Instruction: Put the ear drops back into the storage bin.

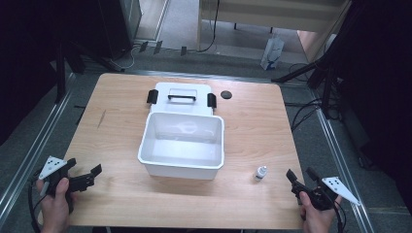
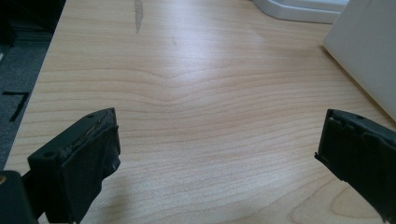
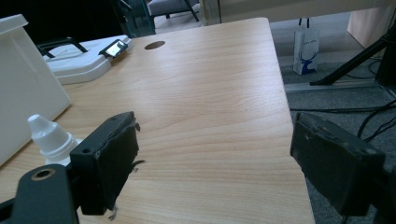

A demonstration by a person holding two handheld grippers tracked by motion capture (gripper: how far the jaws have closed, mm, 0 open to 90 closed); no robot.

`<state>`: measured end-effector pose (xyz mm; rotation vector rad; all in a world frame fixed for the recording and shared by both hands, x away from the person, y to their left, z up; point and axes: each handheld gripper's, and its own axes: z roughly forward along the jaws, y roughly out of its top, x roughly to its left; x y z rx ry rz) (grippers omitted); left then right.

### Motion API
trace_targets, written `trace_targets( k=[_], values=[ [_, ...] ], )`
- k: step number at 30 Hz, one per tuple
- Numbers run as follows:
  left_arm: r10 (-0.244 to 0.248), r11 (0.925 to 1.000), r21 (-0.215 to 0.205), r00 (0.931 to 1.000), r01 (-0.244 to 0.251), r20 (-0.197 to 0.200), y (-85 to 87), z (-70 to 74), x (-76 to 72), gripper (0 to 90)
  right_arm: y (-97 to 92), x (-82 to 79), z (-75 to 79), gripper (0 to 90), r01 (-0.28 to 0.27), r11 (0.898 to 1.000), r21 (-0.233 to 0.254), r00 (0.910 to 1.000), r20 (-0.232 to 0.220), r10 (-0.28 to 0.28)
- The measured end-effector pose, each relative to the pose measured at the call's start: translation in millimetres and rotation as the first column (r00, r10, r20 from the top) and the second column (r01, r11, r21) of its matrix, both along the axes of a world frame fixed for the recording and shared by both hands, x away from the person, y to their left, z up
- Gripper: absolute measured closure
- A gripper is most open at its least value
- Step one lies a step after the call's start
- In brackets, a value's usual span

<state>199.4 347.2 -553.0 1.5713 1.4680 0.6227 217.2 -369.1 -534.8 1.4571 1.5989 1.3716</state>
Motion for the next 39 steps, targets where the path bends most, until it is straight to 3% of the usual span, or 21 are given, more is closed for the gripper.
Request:
trace_targets(
  k=[5, 11, 15, 17, 18, 20, 22, 24, 26, 30, 31, 32, 33, 36, 38, 39],
  values=[
    [0.003, 1.0, -0.002, 1.0, -0.003, 0.0, -0.1, 0.0, -0.1, 0.1, 7.2, 0.5, 8.2, 16.9, -0.028, 0.999, -0.046, 0.9996, -0.007, 0.028],
    [0.004, 1.0, 0.001, 1.0, -0.004, -0.003, -0.5, 0.0, 0.1, 0.0, 19.8, 8.0, 14.6, 20.1, -0.102, 0.986, -0.135, 0.9928, -0.076, 0.093],
    [0.003, 1.0, -0.001, 1.0, -0.003, -0.002, 0.1, 0.1, -0.2, 0.1, 28.6, 13.7, 22.0, 21.5, -0.178, 0.964, -0.197, 0.9788, -0.135, 0.153],
    [0.001, 1.0, -0.002, 1.0, -0.001, 0.0, 0.1, 0.1, -0.2, 0.1, 32.2, 17.0, 28.2, 22.0, -0.228, 0.948, -0.222, 0.9663, -0.171, 0.193],
    [0.0, 1.0, -0.002, 1.0, 0.0, -0.001, 0.1, 0.1, -0.3, 0.1, 34.5, 19.5, 32.6, 22.1, -0.256, 0.933, -0.253, 0.9582, -0.193, 0.211],
    [-0.001, 1.0, -0.002, 1.0, 0.001, -0.001, 0.1, 0.1, -0.3, 0.1, 37.7, 23.6, 39.8, 23.3, -0.296, 0.912, -0.283, 0.9424, -0.242, 0.231],
    [-0.002, 1.0, -0.002, 1.0, 0.002, 0.0, -0.1, -0.1, -0.1, 0.1, 41.3, 29.3, 47.6, 23.7, -0.335, 0.886, -0.321, 0.9219, -0.306, 0.237],
    [-0.003, 1.0, -0.001, 1.0, 0.003, 0.0, -0.2, 0.0, 0.0, 0.1, 45.2, 34.5, 54.6, 24.3, -0.38, 0.858, -0.345, 0.8953, -0.37, 0.248],
    [-0.002, 1.0, -0.002, 1.0, 0.002, 0.0, -0.3, 0.0, 0.0, 0.1, 49.6, 39.0, 60.6, 25.3, -0.43, 0.823, -0.37, 0.8666, -0.425, 0.261],
    [-0.003, 1.0, 0.0, 1.0, 0.003, 0.0, -0.5, 0.0, 0.0, 0.0, 60.1, 48.0, 69.5, 27.3, -0.503, 0.761, -0.41, 0.8191, -0.507, 0.269],
    [-0.004, 1.0, 0.002, 1.0, 0.004, 0.001, -0.4, 0.0, 0.0, 0.1, 63.4, 50.4, 71.0, 27.5, -0.526, 0.742, -0.415, 0.8023, -0.532, 0.271],
    [-0.004, 1.0, 0.002, 1.0, 0.004, 0.001, -0.4, 0.0, 0.0, 0.0, 63.4, 50.4, 71.0, 27.5, -0.526, 0.742, -0.415, 0.8023, -0.532, 0.271],
    [-0.003, 1.0, 0.002, 1.0, 0.003, 0.001, -0.4, 0.0, 0.0, 0.0, 71.1, 54.7, 73.4, 30.4, -0.571, 0.701, -0.428, 0.7709, -0.573, 0.278],
    [-0.003, 1.0, 0.0, 1.0, 0.003, 0.0, -0.5, 0.0, 0.0, 0.0, 84.1, 59.8, 77.3, 37.5, -0.637, 0.651, -0.413, 0.7091, -0.645, 0.285],
    [-0.004, 1.0, 0.0, 1.0, 0.004, -0.001, -0.4, 0.0, 0.1, 0.1, 92.6, 62.5, 79.6, 42.7, -0.673, 0.614, -0.413, 0.6737, -0.685, 0.277],
    [-0.004, 1.0, 0.0, 1.0, 0.004, 0.0, -0.3, 0.0, 0.1, 0.1, 96.6, 63.9, 80.7, 45.4, -0.685, 0.6, -0.413, 0.6599, -0.7, 0.272]
  ],
)
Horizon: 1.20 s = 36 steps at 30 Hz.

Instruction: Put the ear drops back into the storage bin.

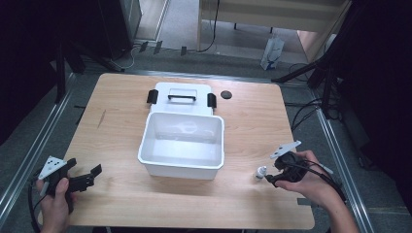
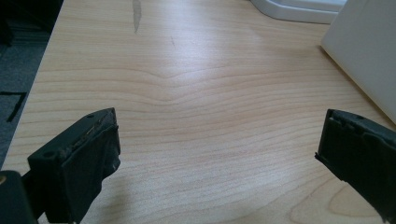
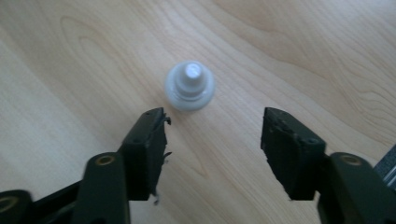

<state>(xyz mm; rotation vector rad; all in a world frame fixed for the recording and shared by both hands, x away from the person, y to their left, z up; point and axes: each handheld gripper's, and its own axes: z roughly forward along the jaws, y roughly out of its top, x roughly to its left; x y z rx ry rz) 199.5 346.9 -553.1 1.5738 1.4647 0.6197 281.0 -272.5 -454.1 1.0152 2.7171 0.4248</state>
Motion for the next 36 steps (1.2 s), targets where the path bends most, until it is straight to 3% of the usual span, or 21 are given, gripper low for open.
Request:
trace_targets(
  k=[6, 10, 17, 28, 36],
  values=[
    [-0.002, 1.0, -0.003, 1.0, 0.002, 0.0, 0.4, 0.0, -0.2, 0.0, 17.3, 12.4, 7.2, 55.6, -0.016, 0.998, -0.06, 0.9994, -0.03, 0.014],
    [-0.002, 1.0, -0.004, 1.0, 0.002, 0.0, 0.3, 0.0, -0.1, 0.1, 25.9, 19.8, 9.1, 60.6, -0.031, 0.994, -0.102, 0.9954, -0.094, 0.021],
    [-0.002, 1.0, -0.004, 1.0, 0.002, 0.001, 0.1, -0.1, 0.1, 0.1, 34.6, 30.1, 6.8, 64.6, -0.019, 0.993, -0.114, 0.9837, -0.18, -0.002],
    [-0.001, 1.0, -0.002, 1.0, 0.001, 0.0, -0.1, 0.0, 0.1, 0.1, 39.6, 35.2, 1.4, 71.8, -0.017, 0.991, -0.131, 0.9752, -0.221, -0.013],
    [-0.001, 1.0, -0.002, 1.0, 0.001, 0.0, 0.0, -0.1, 0.1, 0.1, 40.9, 38.1, 11.2, 72.0, -0.026, 0.993, -0.113, 0.9796, -0.201, 0.003]
  ],
)
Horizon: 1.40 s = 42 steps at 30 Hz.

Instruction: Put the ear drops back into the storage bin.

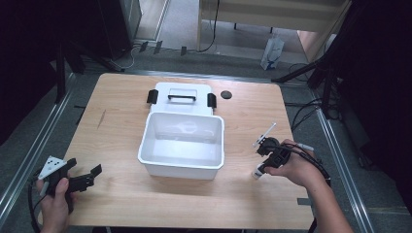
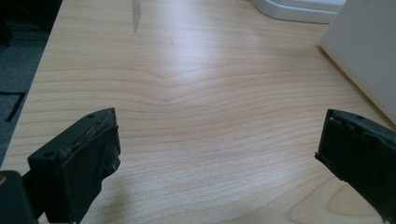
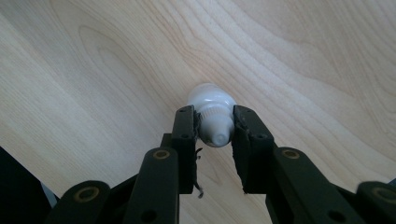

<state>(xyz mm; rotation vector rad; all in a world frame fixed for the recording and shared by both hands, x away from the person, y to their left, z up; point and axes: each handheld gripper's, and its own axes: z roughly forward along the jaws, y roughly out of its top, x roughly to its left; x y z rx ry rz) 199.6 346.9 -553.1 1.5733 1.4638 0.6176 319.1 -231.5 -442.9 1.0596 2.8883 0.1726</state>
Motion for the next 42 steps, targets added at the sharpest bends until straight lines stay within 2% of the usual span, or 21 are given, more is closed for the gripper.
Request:
trace_targets(
  k=[7, 8, 17, 27, 36, 42],
  values=[
    [-0.001, 1.0, -0.002, 1.0, 0.001, -0.001, 0.4, 0.0, 0.0, 0.1, 6.8, 3.4, 18.4, 72.0, -0.008, 1.0, 0.026, 0.9996, 0.027, 0.007],
    [-0.002, 1.0, -0.002, 1.0, 0.002, -0.001, 0.5, 0.0, -0.1, 0.0, 10.3, 5.4, 25.0, 72.0, -0.01, 0.999, 0.03, 0.9994, 0.032, 0.009],
    [-0.002, 1.0, -0.004, 1.0, 0.002, 0.001, 0.4, 0.1, -0.4, 0.1, 27.2, 13.3, 48.3, 72.0, -0.035, 0.999, 0.038, 0.9969, 0.071, 0.033],
    [0.002, 1.0, -0.008, 1.0, -0.002, 0.009, 0.6, -0.1, -0.4, 0.0, 55.3, 23.2, 81.8, 72.0, -0.085, 0.995, 0.049, 0.9869, 0.142, 0.077],
    [0.003, 1.0, -0.004, 1.0, -0.003, 0.01, 0.5, 0.0, -0.5, 0.0, 78.6, 29.3, 100.6, 71.9, -0.112, 0.992, 0.06, 0.9817, 0.162, 0.101],
    [0.004, 1.0, -0.005, 1.0, -0.004, 0.007, 0.5, 0.1, -0.5, 0.0, 92.0, 30.5, 111.8, 72.0, -0.142, 0.985, 0.094, 0.9756, 0.182, 0.124]
  ],
)
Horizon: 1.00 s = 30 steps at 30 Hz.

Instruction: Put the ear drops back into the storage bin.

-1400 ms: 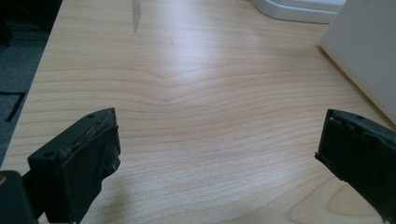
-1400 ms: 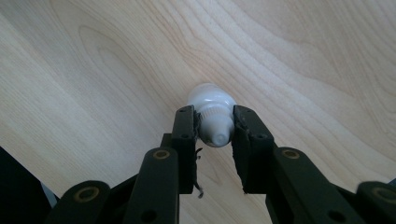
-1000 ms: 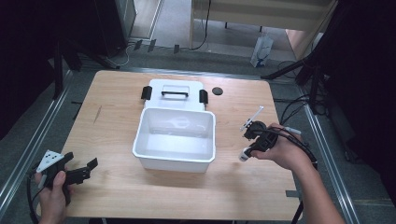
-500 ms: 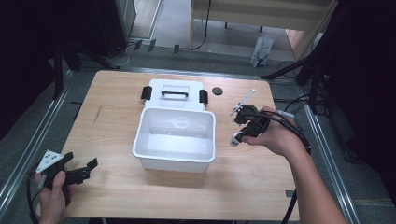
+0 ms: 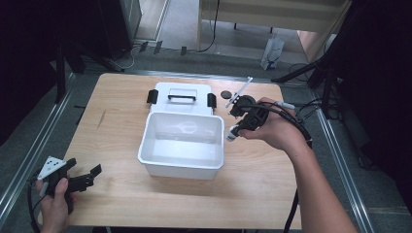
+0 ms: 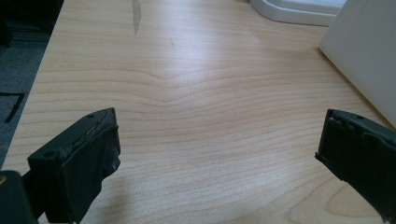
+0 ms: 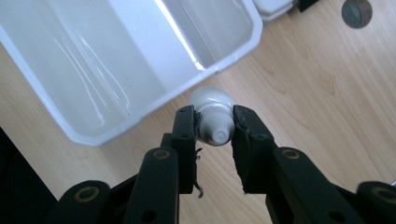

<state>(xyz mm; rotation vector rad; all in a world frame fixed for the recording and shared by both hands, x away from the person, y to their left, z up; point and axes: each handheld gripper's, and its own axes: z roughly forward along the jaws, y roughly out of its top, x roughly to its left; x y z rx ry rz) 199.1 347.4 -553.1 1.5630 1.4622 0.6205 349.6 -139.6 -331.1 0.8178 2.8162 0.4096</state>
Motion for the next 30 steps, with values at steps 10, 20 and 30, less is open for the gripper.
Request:
trace_targets(
  k=[10, 20, 30],
  values=[
    [-0.002, 1.0, -0.002, 1.0, 0.002, 0.0, 0.1, 0.0, 0.1, 0.0, 20.7, 2.5, 8.1, 72.0, -0.043, 0.999, 0.029, 0.999, 0.01, 0.043],
    [-0.003, 1.0, -0.002, 1.0, 0.003, 0.001, 0.2, 0.0, 0.0, 0.1, 37.4, 2.2, 0.4, 72.0, -0.083, 0.997, 0.008, 0.9965, -0.005, 0.083],
    [-0.002, 1.0, -0.004, 1.0, 0.002, 0.002, 0.2, -0.1, -0.1, 0.0, 40.9, 7.4, -18.9, 71.9, -0.1, 0.994, -0.032, 0.9948, -0.024, 0.099]
  ],
)
